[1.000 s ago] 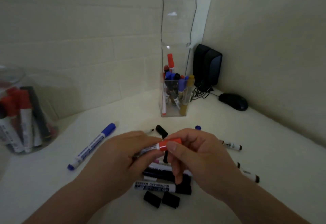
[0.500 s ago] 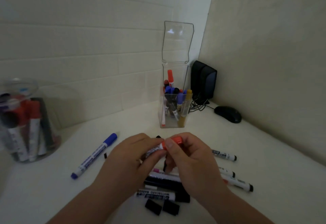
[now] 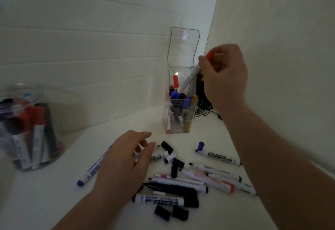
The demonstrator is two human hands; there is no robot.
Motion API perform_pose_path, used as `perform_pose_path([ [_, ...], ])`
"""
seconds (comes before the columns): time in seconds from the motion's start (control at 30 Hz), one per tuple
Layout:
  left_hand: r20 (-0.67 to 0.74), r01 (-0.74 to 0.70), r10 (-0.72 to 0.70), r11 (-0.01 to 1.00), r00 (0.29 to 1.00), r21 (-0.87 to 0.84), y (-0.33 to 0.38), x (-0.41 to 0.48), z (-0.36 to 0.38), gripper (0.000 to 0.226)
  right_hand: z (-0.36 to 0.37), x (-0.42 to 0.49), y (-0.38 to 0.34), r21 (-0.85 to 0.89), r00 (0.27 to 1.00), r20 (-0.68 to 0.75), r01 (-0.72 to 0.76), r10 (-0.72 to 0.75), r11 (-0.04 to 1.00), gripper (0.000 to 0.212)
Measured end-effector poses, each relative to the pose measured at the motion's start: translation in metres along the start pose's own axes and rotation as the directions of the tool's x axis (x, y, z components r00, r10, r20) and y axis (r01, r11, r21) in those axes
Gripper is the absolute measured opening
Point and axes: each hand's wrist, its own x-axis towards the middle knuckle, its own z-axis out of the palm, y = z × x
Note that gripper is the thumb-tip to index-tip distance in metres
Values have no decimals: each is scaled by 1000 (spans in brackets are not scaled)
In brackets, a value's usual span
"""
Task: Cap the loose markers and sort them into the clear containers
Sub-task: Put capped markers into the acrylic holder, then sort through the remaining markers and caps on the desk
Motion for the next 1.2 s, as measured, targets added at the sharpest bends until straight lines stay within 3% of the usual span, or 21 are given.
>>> perform_pose_path([
  [0.07,-6,8,-8,1000,1000,20,0,0,-2,21,10,16,15,-108,999,15,52,-51,993,17],
  [0.13,-6,4,-4,999,1000,38,-1,0,-2,11,21,23,33,-261,991,131,66,-32,963,10],
  [0.23,-14,14,-13,999,1000,45,-2,0,-3,11,27,17,49,-456,954,298,104,41,884,18],
  [0.33,-4,70,-70,997,998,38,-1,0,-4,15,12,-3,46,-436,948,310,73,74,897,17],
  [0.4,11,74,-74,997,997,30,0,0,-4,12,-6,-23,39,-413,911,391,47,131,909,13],
  [0.47,29,88,-89,996,996,22,0,-1,-3,11,-27,-41,30,-454,786,583,104,206,885,10],
  [0.53,39,112,-113,993,993,19,1,-1,-2,13,-49,-53,24,-525,585,740,193,332,829,5],
  [0.6,26,125,-125,992,992,9,4,-2,-3,15,-66,-64,28,-574,425,789,248,445,781,6],
  [0.63,14,132,-132,991,991,-1,6,-3,-4,16,-72,-70,35,-591,387,786,239,483,770,8],
  [0.83,-28,159,-160,987,987,-27,3,-2,-4,17,-82,-88,63,-591,341,783,151,520,792,17],
  [0.97,-20,160,-160,987,987,-14,2,0,-4,17,-72,-95,65,-549,357,805,147,474,823,18],
  [1.2,97,120,-123,992,988,30,0,0,-6,22,-61,-105,67,-563,355,804,196,477,803,16],
])
